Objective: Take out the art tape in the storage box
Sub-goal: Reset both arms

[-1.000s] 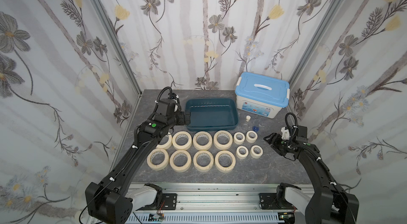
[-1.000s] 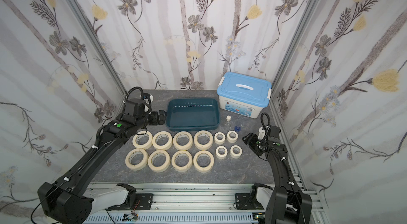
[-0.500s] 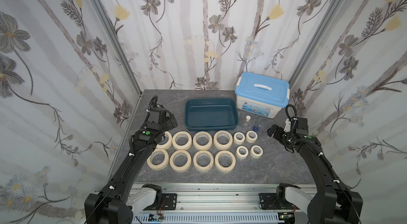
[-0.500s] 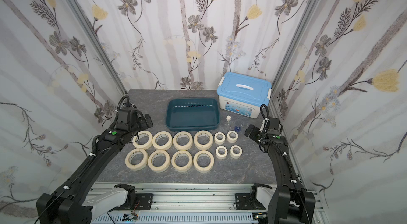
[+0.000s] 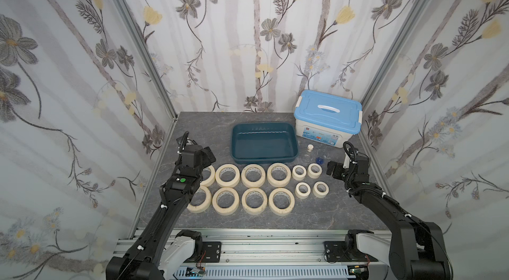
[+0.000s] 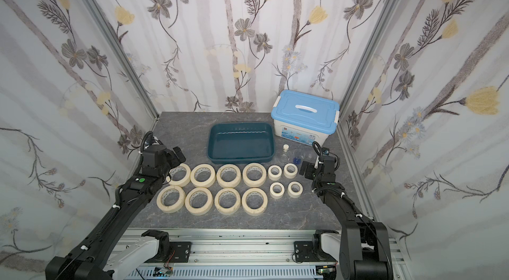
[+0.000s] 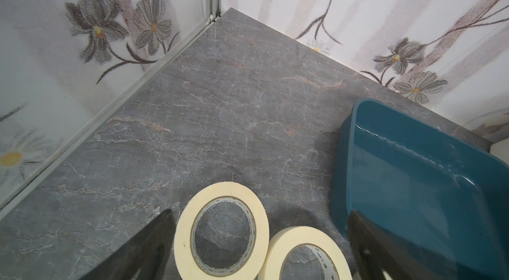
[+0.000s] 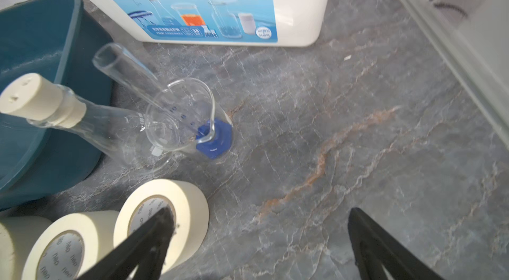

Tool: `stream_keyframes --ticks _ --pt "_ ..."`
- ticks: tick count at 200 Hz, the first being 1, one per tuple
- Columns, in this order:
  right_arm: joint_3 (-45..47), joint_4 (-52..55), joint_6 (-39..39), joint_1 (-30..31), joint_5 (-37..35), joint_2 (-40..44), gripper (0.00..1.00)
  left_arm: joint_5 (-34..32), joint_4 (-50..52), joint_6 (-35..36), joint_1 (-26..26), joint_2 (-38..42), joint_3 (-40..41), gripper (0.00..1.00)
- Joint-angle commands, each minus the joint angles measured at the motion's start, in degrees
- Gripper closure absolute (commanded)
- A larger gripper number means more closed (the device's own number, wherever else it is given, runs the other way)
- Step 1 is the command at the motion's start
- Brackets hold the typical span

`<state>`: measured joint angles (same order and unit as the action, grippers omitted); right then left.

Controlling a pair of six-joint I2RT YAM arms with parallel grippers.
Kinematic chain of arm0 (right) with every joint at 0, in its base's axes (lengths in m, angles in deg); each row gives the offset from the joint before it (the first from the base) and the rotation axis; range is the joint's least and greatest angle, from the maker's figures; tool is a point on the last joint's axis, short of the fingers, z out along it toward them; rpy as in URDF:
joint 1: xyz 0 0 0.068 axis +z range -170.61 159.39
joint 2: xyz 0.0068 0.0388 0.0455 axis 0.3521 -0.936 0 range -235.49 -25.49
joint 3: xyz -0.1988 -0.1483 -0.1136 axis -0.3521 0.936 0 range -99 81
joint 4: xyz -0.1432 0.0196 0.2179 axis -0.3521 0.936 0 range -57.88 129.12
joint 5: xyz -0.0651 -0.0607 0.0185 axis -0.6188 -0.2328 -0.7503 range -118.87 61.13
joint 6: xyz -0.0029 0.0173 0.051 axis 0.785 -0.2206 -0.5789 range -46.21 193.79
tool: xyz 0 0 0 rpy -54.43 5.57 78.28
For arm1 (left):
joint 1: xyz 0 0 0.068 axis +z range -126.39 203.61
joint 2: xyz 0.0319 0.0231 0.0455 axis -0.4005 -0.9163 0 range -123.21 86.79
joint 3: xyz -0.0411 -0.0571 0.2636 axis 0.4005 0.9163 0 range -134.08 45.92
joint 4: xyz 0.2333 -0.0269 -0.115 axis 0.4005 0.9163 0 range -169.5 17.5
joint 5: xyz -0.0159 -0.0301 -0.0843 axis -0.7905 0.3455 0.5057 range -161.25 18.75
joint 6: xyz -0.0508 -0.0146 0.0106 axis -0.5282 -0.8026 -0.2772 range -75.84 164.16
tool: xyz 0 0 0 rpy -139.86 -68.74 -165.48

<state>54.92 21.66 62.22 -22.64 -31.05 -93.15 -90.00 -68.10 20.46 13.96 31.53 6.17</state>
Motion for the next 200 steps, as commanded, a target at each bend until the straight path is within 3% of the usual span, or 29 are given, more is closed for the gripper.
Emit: stream_keyframes --ticks 1,54,107,120,200 --pt "2.15 -14.91 6.09 0.56 -2.48 -1.59 0.00 -6.24 -9.44 3.09 0.10 1.12 3.07 0.00" --pt "4.57 -26.92 8.56 1.43 1.16 -7.82 0.00 -12.13 -12.68 9.05 0.17 0.16 5.53 0.00" --pt "5.93 -40.38 14.84 6.75 1.57 -17.82 0.00 -12.71 -15.00 14.22 0.84 -4.13 7.50 0.00" --pt "4.51 -34.50 14.27 6.86 0.04 -16.14 0.00 -12.65 -16.22 14.80 1.18 -4.82 8.29 0.00" --pt "3.67 -34.39 13.51 6.95 -1.34 -17.07 0.00 -5.00 -34.96 19.93 6.82 -10.10 16.83 0.00"
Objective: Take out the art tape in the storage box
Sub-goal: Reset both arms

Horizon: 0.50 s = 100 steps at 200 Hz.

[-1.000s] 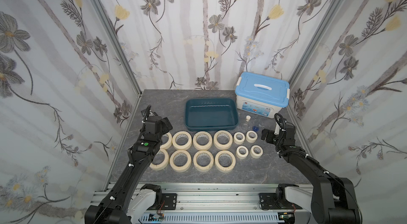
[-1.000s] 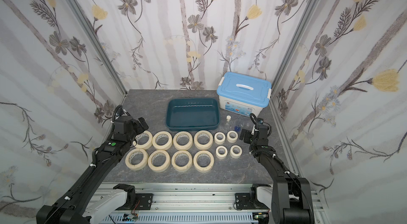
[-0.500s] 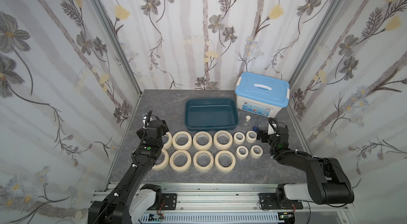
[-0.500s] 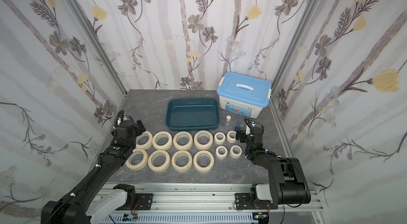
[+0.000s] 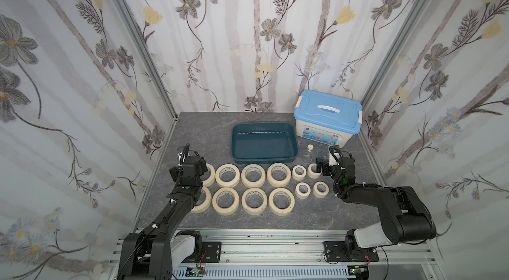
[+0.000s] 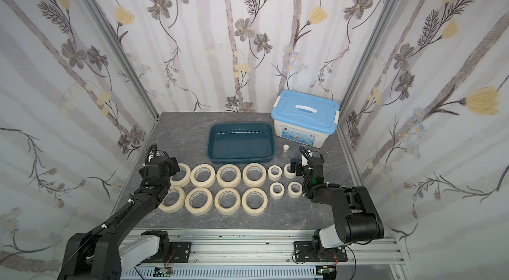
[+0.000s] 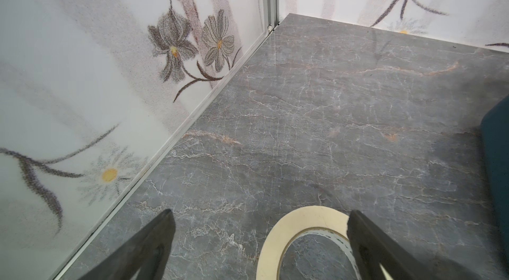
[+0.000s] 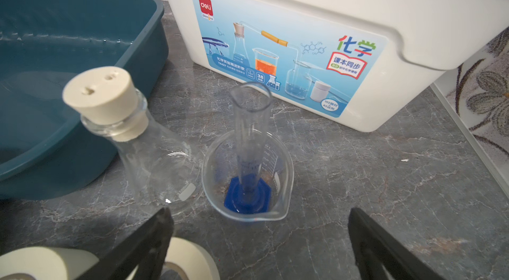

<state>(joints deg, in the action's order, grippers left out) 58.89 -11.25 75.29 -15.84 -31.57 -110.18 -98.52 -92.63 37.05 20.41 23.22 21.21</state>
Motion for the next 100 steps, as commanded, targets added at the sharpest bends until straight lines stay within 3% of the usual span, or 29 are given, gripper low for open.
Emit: stream_keyframes --ticks 1,34,100 --pt "-0.30 -1.46 0.44 0.15 -0.82 -0.04 0.00 3.79 -10.74 3.51 0.38 -1.98 1.87 0.00" --pt "-0.30 -1.52 0.48 0.23 -0.97 -0.05 0.00 11.51 -20.53 4.84 0.39 -8.01 4.34 0.00" --pt "-0.39 -1.37 0.61 0.33 -1.17 -0.13 0.00 15.13 -33.53 8.08 0.34 -11.73 7.59 0.00"
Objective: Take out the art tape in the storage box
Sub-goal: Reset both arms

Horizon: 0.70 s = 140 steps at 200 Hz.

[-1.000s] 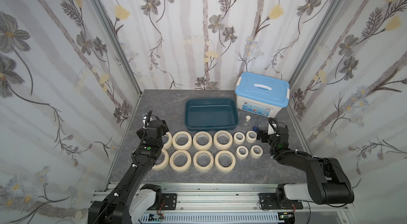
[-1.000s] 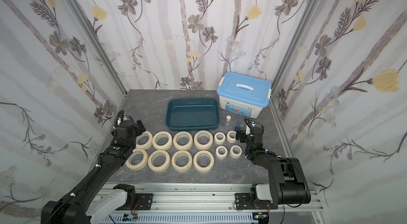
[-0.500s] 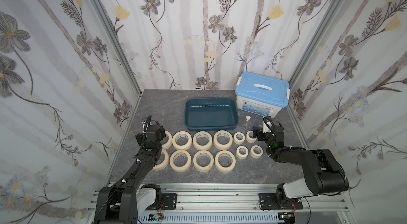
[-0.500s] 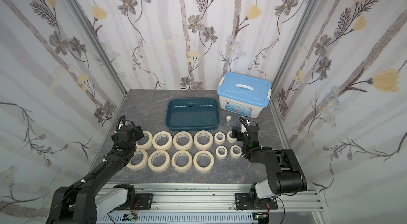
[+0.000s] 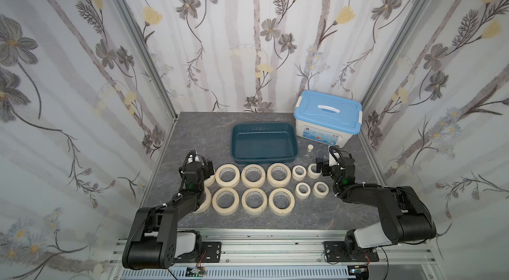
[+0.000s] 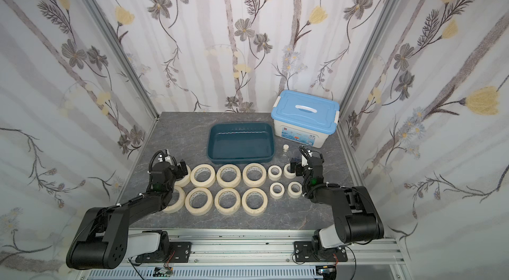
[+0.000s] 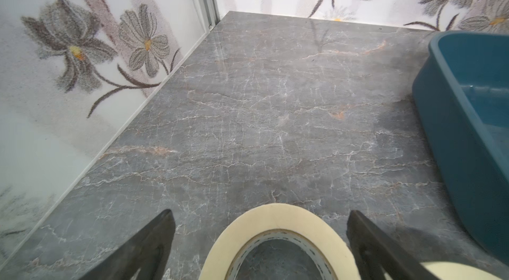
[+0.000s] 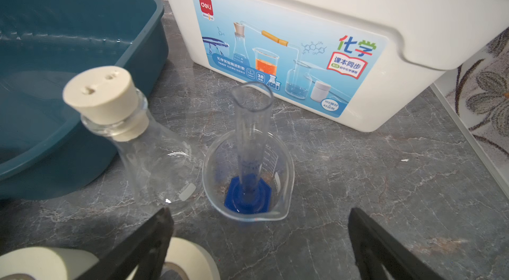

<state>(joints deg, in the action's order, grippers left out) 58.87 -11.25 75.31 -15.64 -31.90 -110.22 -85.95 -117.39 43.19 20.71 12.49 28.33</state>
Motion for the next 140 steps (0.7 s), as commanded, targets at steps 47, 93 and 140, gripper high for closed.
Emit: stream_keyframes --ticks 47,93,140 --pt "-0.41 -1.36 0.59 0.21 -1.02 -0.09 0.00 5.80 -12.70 0.46 0.15 -3.31 0.83 0.00" --pt "-0.46 -1.34 0.60 0.32 -1.02 -0.08 0.00 5.99 -23.15 0.76 0.07 -11.45 2.18 0.00" --pt "-0.59 -1.21 0.66 0.37 -1.19 -0.11 0.00 0.88 -18.38 -1.34 0.25 -14.95 -2.34 0.00"
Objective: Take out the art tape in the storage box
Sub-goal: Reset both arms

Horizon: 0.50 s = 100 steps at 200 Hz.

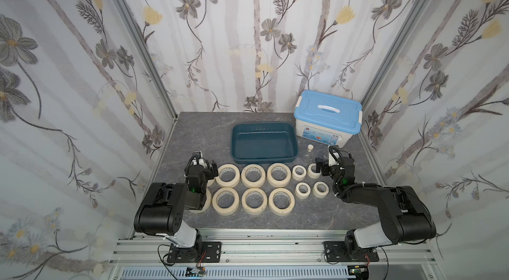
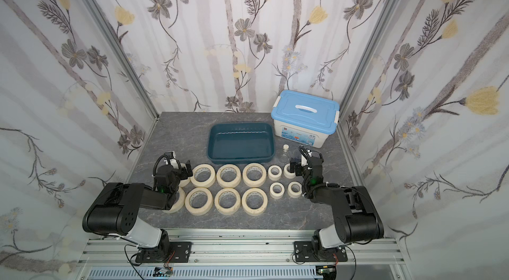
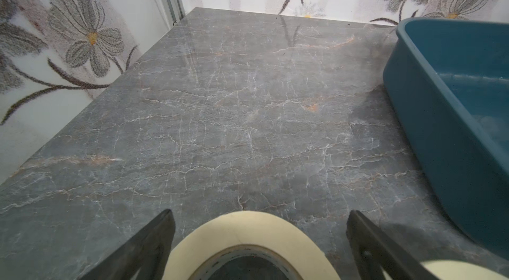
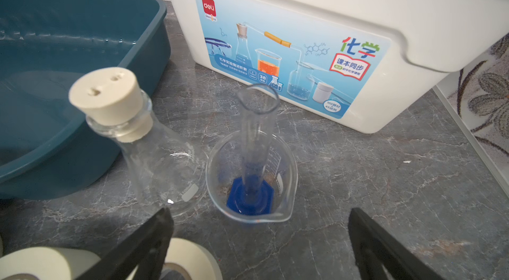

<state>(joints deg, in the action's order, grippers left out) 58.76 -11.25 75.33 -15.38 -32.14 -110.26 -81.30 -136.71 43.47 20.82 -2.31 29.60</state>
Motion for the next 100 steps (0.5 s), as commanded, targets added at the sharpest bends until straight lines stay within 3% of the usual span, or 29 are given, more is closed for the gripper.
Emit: stream_keyframes --ticks 1,100 --pt "-0.46 -1.24 0.65 0.12 -0.95 -0.05 0.00 -3.99 1.52 -1.79 0.19 -0.05 -3.61 0.00" --pt "-2.39 2.24 2.79 0.30 3.51 -0.22 0.00 -4.18 4.17 -2.59 0.92 -0.28 -5.13 0.00"
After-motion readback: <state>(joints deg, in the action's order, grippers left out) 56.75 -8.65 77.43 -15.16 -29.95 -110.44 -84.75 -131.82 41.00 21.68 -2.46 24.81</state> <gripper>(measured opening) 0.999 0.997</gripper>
